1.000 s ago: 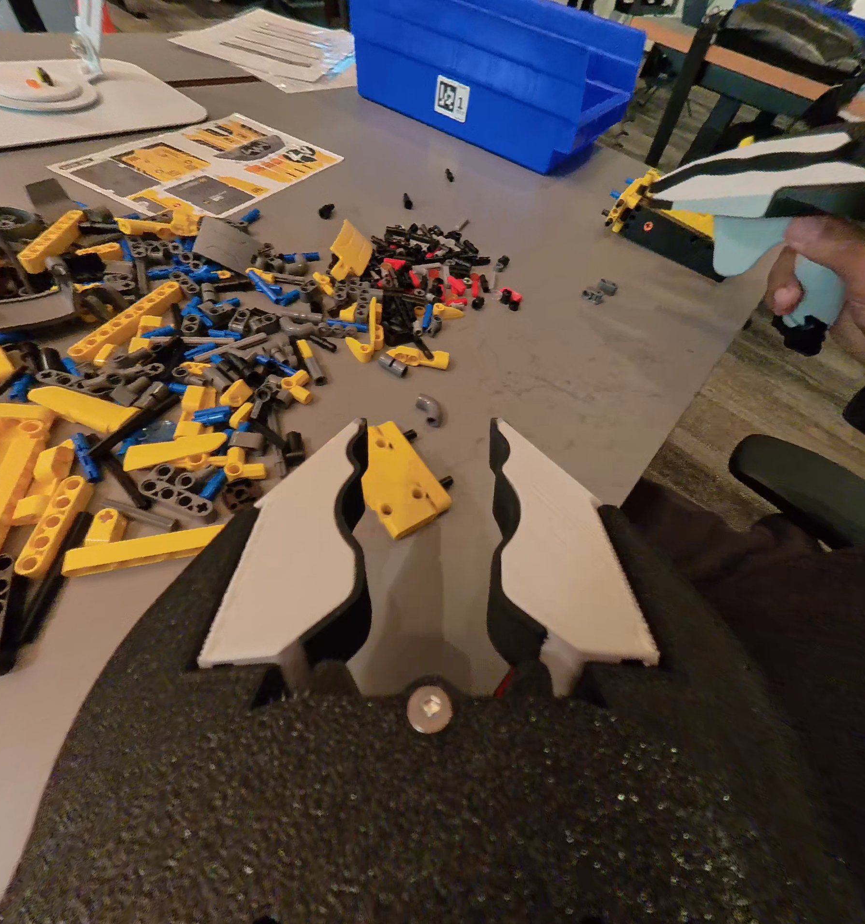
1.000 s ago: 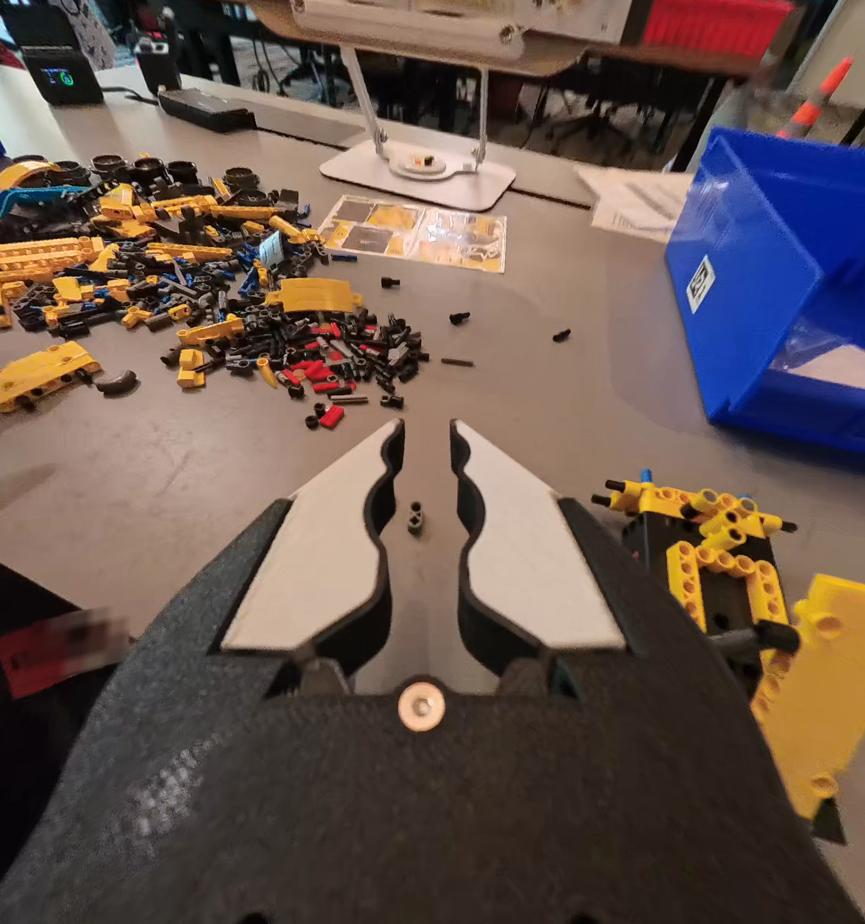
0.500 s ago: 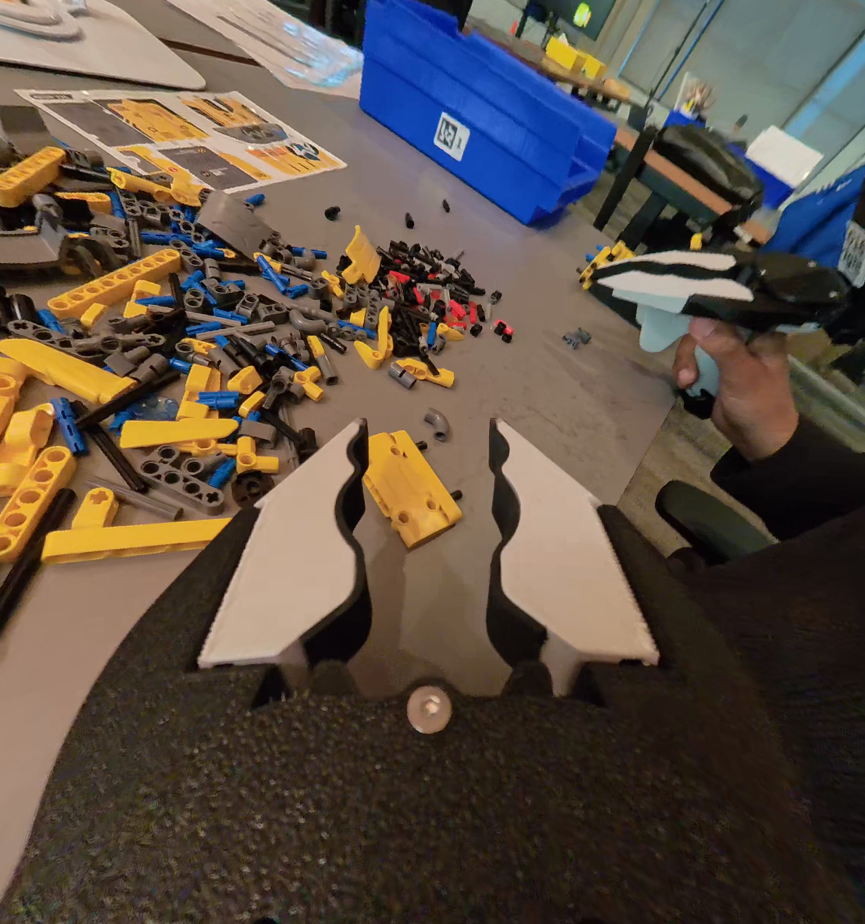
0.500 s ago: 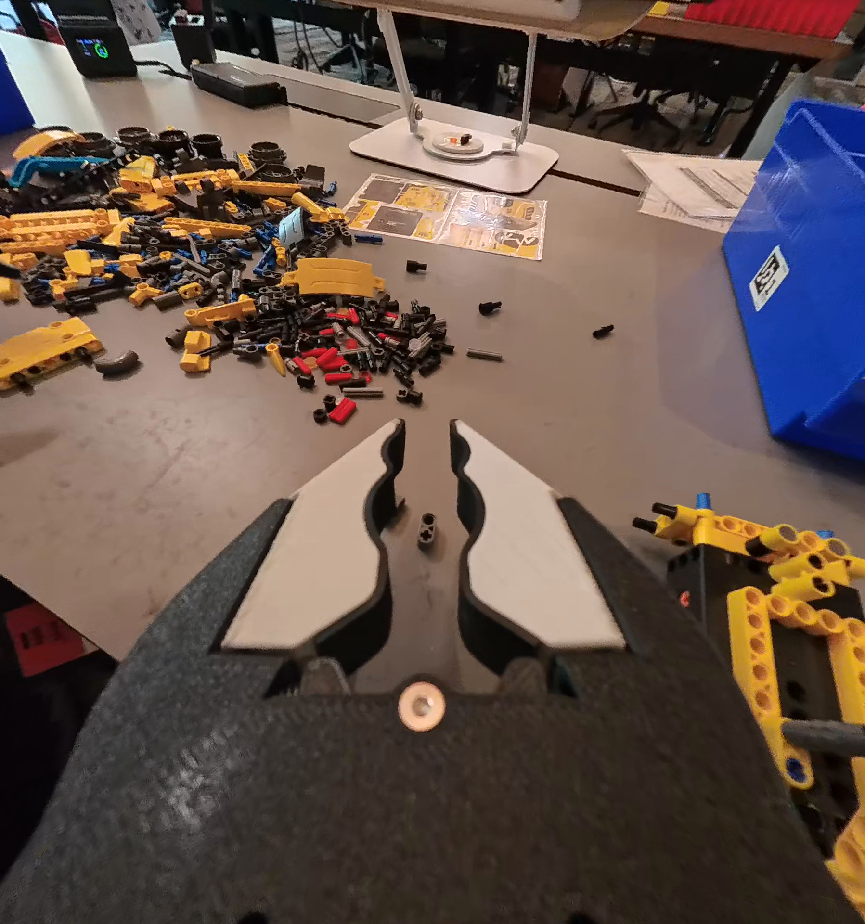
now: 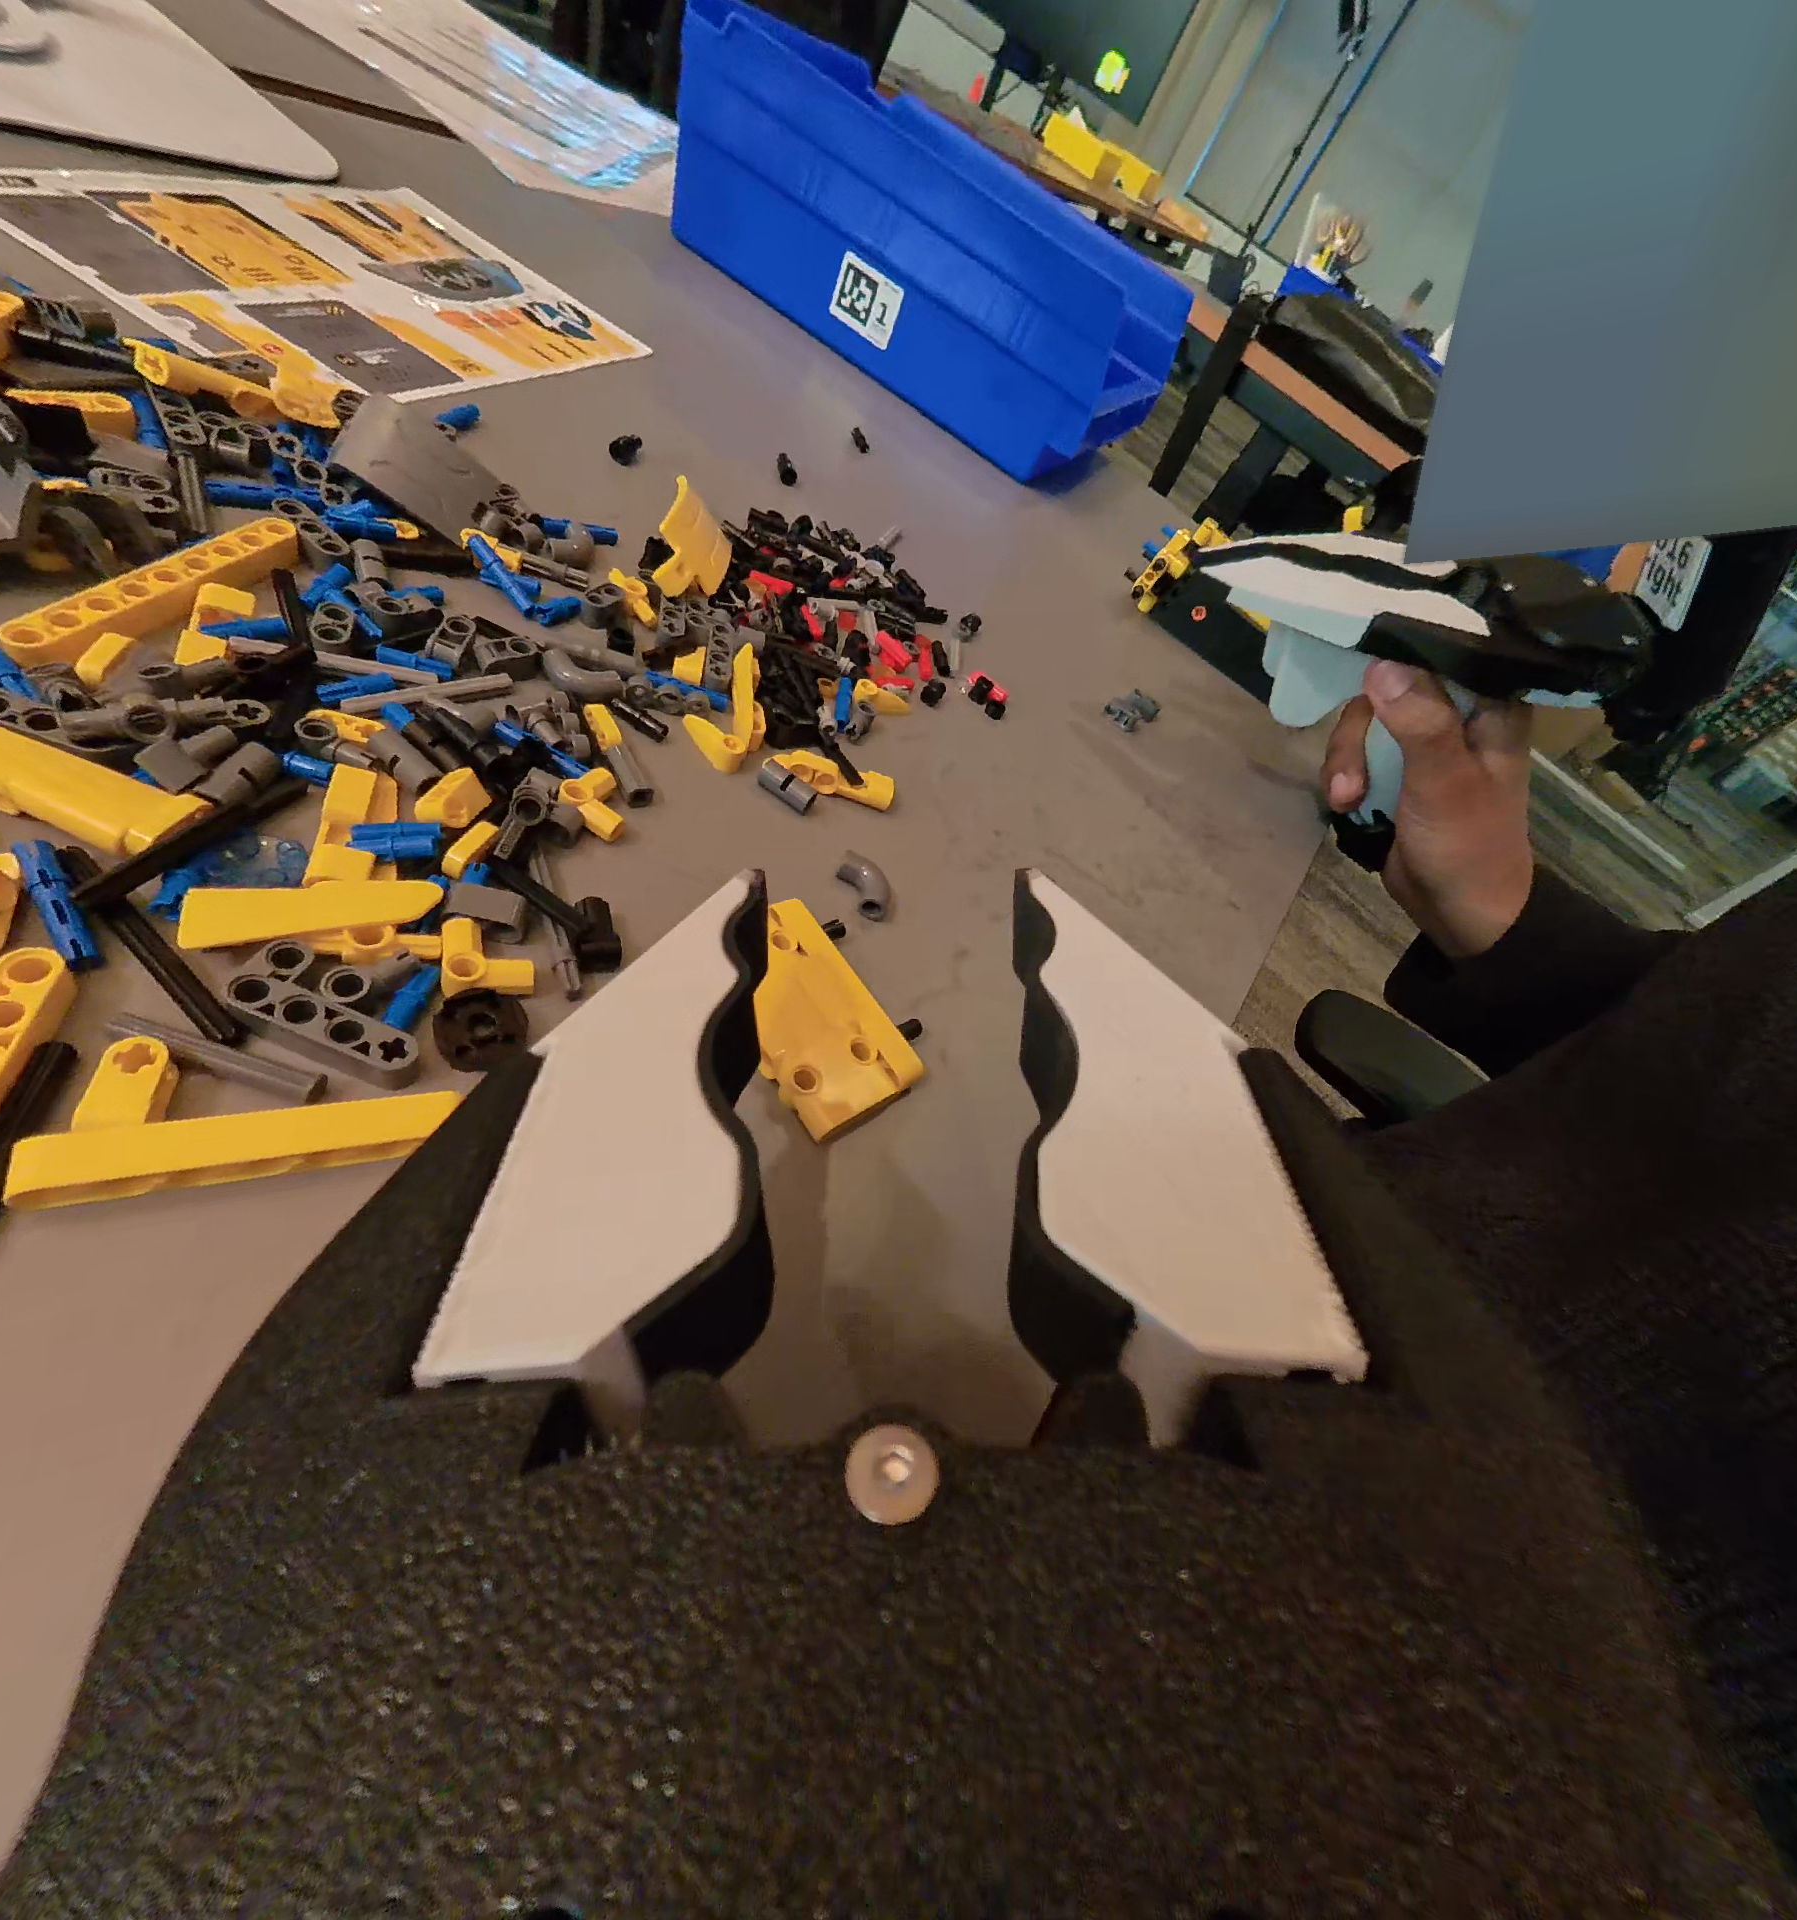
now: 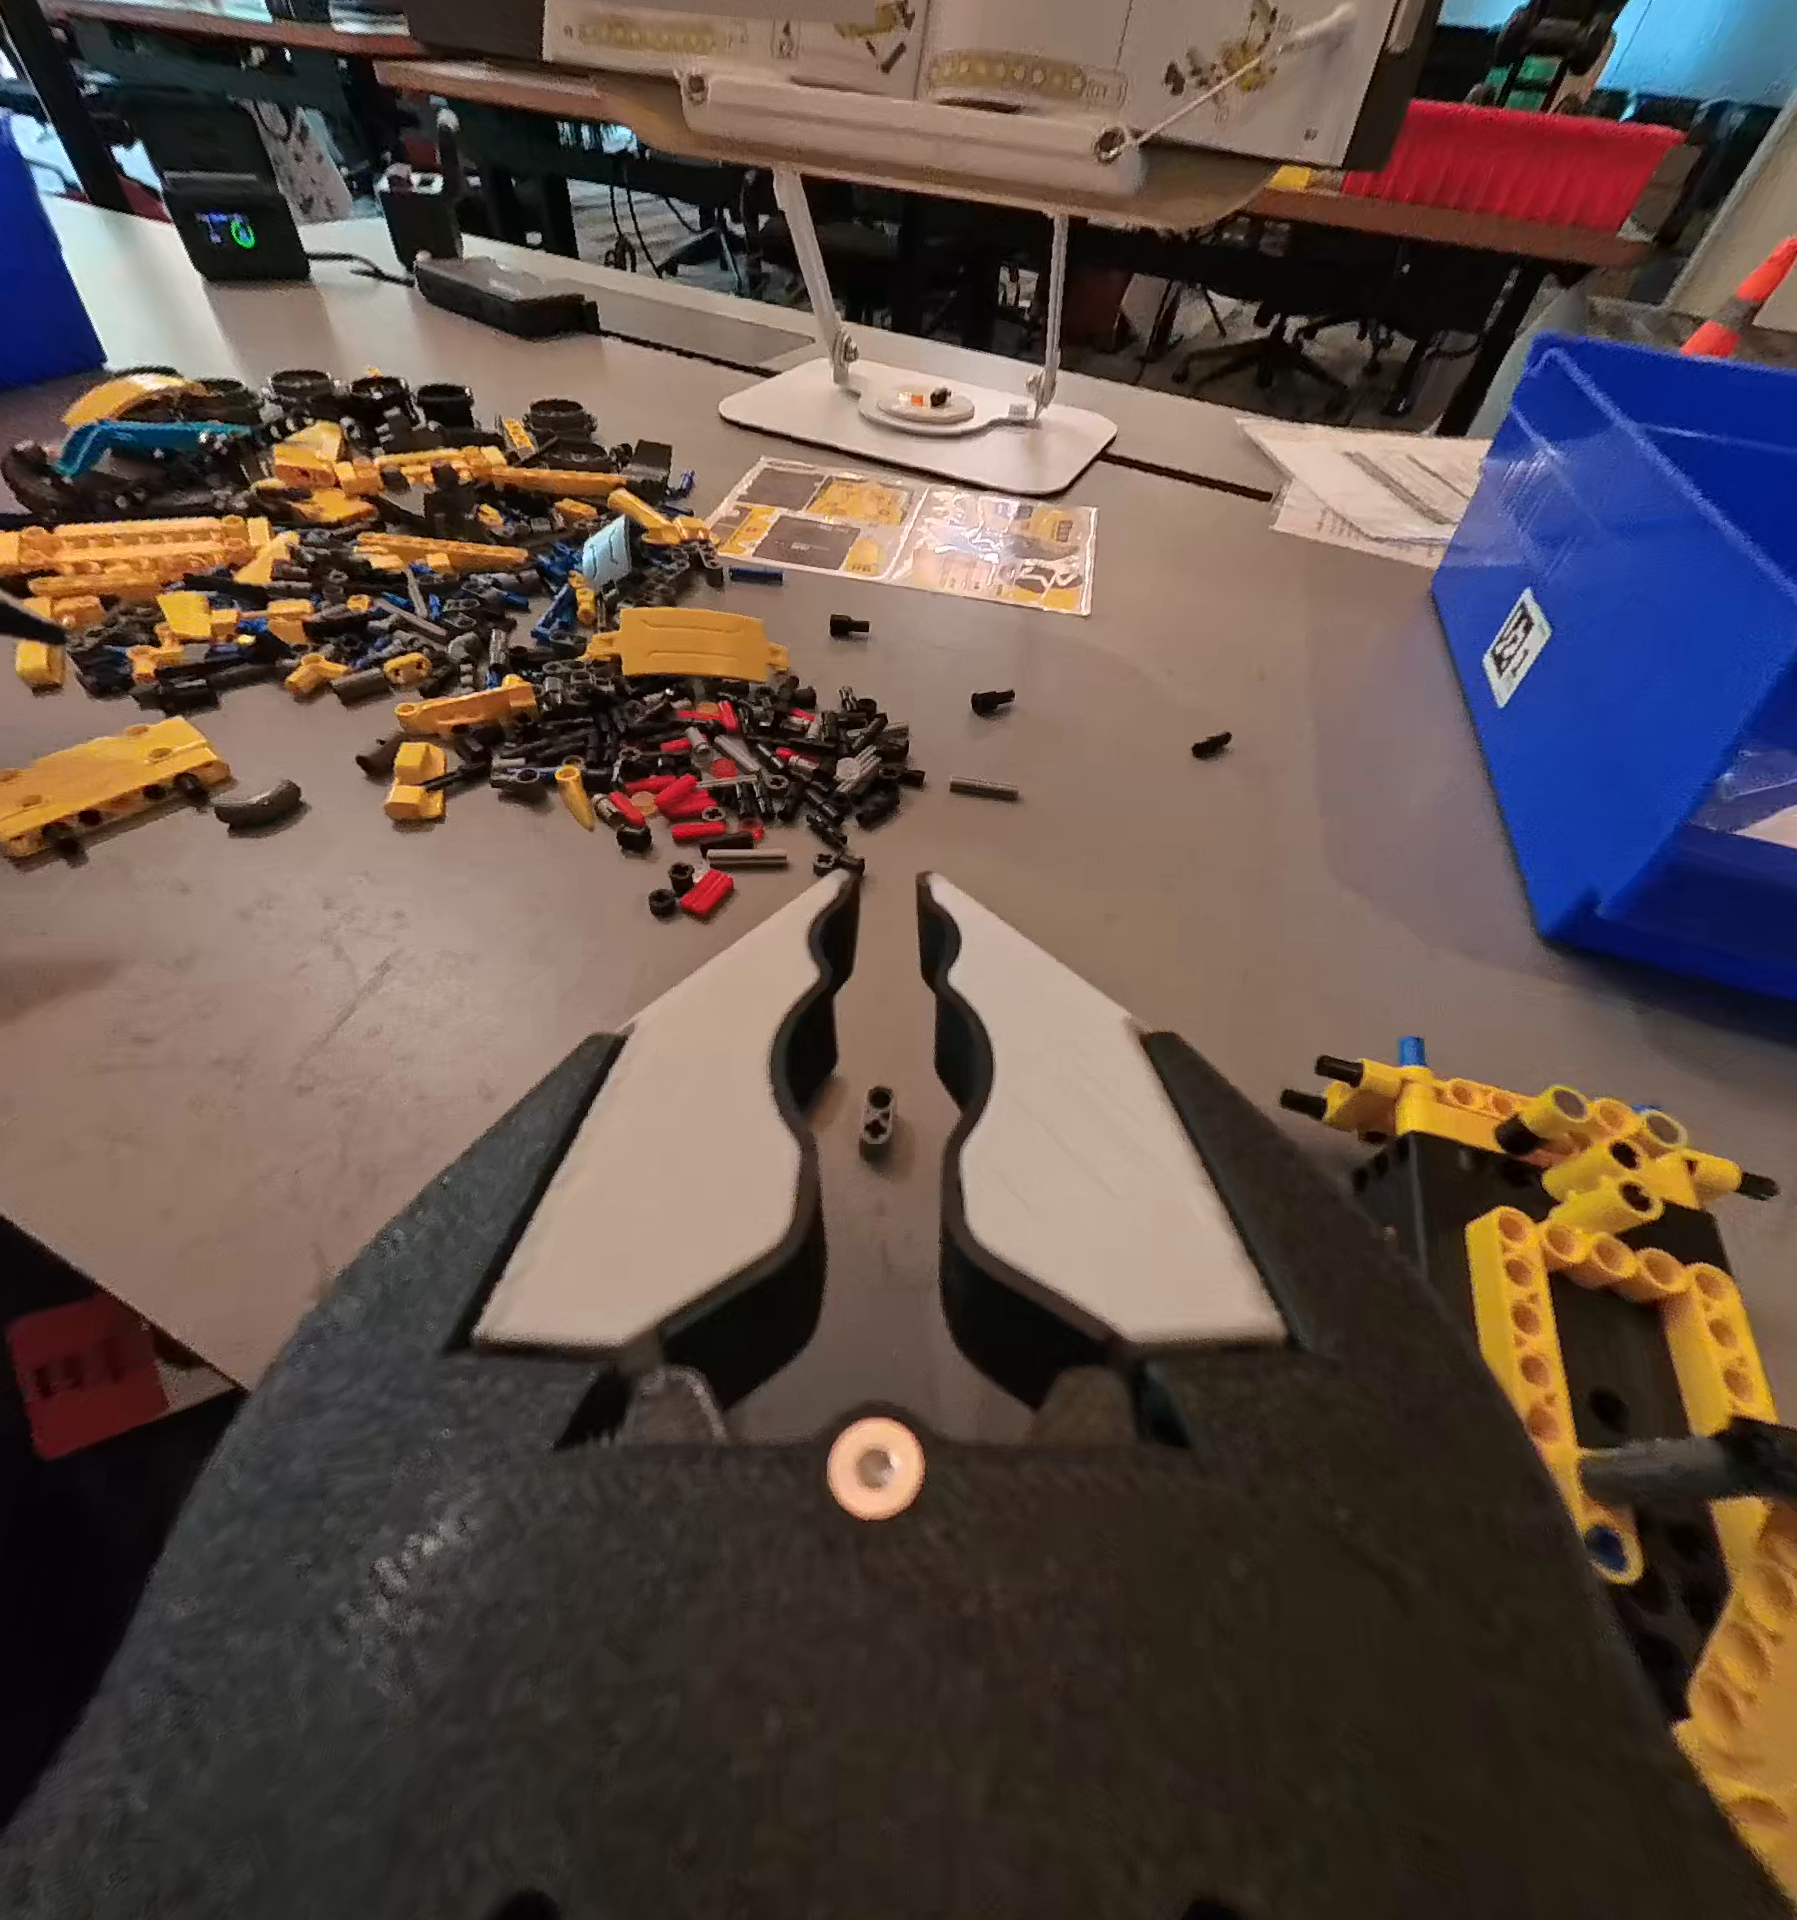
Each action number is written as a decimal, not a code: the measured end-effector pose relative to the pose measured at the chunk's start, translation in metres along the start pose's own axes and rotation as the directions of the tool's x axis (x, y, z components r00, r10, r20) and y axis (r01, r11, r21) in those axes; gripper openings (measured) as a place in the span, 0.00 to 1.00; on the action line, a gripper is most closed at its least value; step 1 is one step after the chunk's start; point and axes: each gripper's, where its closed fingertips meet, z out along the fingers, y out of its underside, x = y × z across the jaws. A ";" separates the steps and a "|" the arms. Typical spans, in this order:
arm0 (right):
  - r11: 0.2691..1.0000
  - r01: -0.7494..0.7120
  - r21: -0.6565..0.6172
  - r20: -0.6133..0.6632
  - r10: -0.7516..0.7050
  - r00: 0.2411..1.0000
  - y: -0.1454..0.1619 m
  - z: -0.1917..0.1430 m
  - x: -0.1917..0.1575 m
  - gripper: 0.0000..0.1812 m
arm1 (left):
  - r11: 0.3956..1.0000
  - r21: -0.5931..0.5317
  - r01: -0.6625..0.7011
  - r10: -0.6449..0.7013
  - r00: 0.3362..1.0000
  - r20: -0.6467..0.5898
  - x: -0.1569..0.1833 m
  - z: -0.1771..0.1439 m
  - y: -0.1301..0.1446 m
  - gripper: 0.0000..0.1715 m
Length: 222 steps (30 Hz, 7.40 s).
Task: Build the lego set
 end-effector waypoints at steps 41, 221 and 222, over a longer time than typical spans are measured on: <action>0.921 -0.071 -0.383 -0.010 0.072 0.997 0.066 -0.007 -0.003 0.12 | 1.000 0.008 0.004 -0.004 1.000 -0.025 0.002 -0.001 -0.001 0.27; 0.922 -0.222 -0.317 0.040 0.247 0.968 0.042 0.025 0.007 0.04 | 0.999 0.032 0.005 -0.004 0.999 -0.034 0.003 -0.003 -0.003 0.21; 0.921 -0.229 -0.314 0.042 0.255 0.966 0.041 0.025 0.008 0.04 | 0.999 0.033 0.003 -0.002 0.999 -0.037 0.003 -0.003 -0.003 0.21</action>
